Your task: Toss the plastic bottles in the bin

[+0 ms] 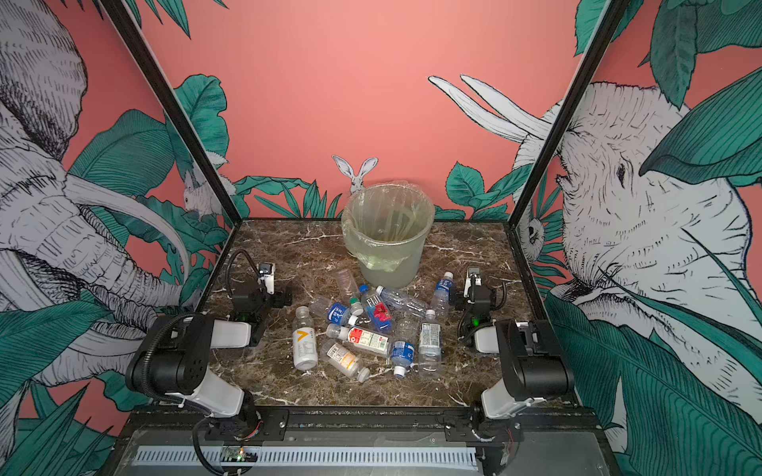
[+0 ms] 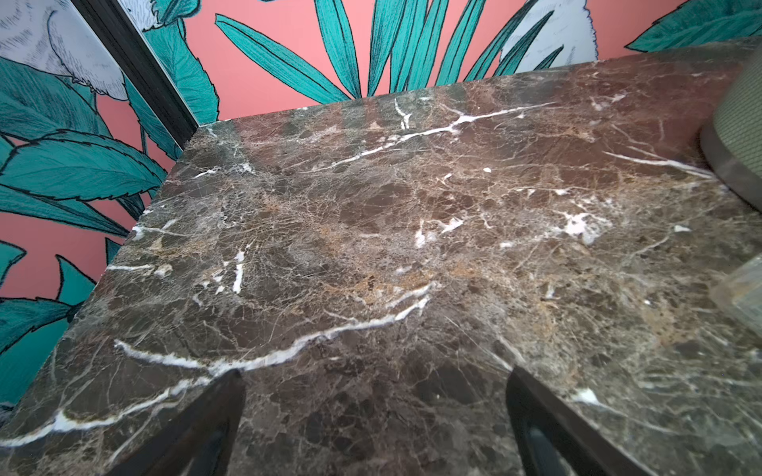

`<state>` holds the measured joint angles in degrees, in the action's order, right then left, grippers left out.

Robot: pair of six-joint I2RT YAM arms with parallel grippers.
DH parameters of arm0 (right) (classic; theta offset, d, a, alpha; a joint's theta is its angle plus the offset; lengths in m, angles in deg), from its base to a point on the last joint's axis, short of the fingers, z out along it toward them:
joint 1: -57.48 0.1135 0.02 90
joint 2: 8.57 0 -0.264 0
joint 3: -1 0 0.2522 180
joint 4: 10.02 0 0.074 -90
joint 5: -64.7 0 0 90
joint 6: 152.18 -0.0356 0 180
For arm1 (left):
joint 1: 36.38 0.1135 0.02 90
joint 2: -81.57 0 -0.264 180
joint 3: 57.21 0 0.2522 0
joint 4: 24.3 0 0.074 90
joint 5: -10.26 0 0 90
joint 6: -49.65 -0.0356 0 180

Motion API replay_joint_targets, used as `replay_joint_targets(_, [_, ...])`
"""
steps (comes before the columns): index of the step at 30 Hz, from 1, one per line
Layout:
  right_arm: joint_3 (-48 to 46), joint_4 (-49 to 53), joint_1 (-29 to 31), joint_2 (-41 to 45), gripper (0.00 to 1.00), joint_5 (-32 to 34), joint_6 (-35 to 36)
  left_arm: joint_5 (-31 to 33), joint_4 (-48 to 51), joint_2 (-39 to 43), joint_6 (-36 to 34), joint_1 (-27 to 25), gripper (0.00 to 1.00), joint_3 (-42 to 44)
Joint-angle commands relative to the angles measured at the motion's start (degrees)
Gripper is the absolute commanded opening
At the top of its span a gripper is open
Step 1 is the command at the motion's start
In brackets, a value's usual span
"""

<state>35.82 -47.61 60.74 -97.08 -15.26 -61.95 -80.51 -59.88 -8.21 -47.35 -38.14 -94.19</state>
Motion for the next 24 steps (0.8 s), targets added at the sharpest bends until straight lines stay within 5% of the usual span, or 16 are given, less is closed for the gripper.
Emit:
replay_joint_targets(1, [1.27,-0.85,-0.29,-0.19,0.99,-0.36,-0.25,0.20,0.06,0.79,0.30,0.17,1.00,-0.77])
replay_joint_targets(24, [1.45,-0.45,-0.72,-0.18,0.99,-1.34,-0.51,0.25,0.30,0.78,0.47,0.18,1.00,-0.77])
